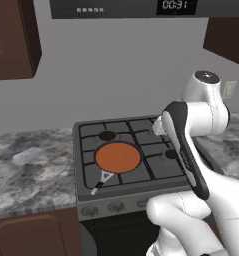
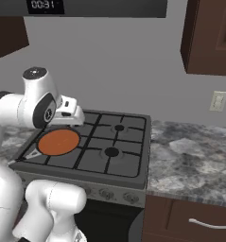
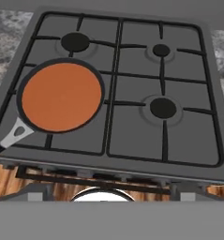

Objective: Retrieve the steak from the fridge and place it on the saucepan with marinade on the stove.

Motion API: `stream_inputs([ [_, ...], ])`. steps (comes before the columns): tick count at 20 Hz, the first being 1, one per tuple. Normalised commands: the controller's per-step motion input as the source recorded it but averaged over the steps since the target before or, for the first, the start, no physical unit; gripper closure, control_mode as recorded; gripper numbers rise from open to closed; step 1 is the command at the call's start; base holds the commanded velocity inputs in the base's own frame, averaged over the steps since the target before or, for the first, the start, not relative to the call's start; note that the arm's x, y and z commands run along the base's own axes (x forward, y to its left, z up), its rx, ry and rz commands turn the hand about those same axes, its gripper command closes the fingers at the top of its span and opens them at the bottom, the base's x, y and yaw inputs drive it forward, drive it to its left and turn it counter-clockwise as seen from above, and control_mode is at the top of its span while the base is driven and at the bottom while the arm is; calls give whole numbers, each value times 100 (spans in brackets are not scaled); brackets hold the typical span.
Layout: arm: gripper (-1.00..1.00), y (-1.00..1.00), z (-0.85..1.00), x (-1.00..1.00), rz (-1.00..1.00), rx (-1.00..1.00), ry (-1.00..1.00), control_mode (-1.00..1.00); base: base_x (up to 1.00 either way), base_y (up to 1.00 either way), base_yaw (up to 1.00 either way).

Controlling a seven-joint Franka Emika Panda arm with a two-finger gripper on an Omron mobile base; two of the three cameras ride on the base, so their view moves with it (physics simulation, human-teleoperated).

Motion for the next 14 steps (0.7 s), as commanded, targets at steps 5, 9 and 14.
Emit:
stream_inputs([
  [5,-100,0,-37,-37,0,0,-13,-100,0,0,0],
  [9,-100,0,-54,-60,0,0,-23,-100,0,0,0],
  [14,-100,0,-14,-10,0,0,-13,-100,0,0,0],
])
